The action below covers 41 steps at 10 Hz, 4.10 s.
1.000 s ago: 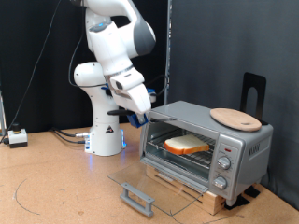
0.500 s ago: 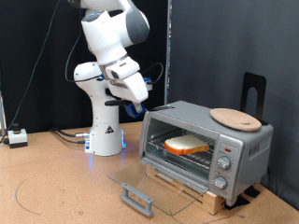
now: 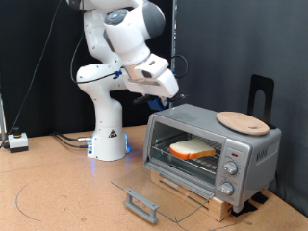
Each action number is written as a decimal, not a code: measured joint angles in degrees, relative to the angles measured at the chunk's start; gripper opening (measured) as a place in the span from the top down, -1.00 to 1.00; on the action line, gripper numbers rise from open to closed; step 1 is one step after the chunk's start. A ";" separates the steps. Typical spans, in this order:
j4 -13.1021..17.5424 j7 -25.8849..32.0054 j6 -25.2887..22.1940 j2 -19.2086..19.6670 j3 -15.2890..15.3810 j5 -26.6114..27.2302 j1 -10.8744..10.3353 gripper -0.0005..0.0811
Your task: Make a piece of toast with the oven
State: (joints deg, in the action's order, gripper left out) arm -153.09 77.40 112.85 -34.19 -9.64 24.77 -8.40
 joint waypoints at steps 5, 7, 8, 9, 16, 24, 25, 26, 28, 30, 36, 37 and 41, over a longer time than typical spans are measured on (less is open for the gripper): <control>-3.35 -7.25 1.27 -3.95 9.28 4.66 -3.33 0.02; -5.05 -10.42 3.00 -5.59 13.28 6.68 -4.84 0.02; -6.13 -13.10 4.01 -6.24 15.72 7.23 -5.38 0.02; -7.22 -16.00 5.34 -6.40 18.25 7.56 -5.65 0.02; -8.17 -17.54 11.01 -5.39 22.75 15.01 -5.91 -0.89; -5.30 -12.17 3.43 -12.74 14.64 16.91 -5.59 -0.99; -5.29 -10.84 2.25 -12.71 12.40 16.89 -5.36 -0.99; -5.30 -8.64 1.26 -12.72 9.29 16.89 -4.84 -0.99; -5.30 -7.01 0.60 -12.72 4.79 15.51 -2.85 -0.99; -5.29 -7.17 0.50 -12.72 2.76 11.60 0.96 -0.99; -2.86 -3.23 -4.88 -10.42 -6.91 0.55 8.04 -0.99; -2.17 -1.99 -4.91 -9.57 -8.61 -0.82 8.68 -0.99; -2.03 -7.71 -3.53 -8.14 -8.45 1.25 9.08 -0.99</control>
State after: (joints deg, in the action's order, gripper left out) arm -155.12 69.70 109.32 -42.32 -18.09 26.02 0.67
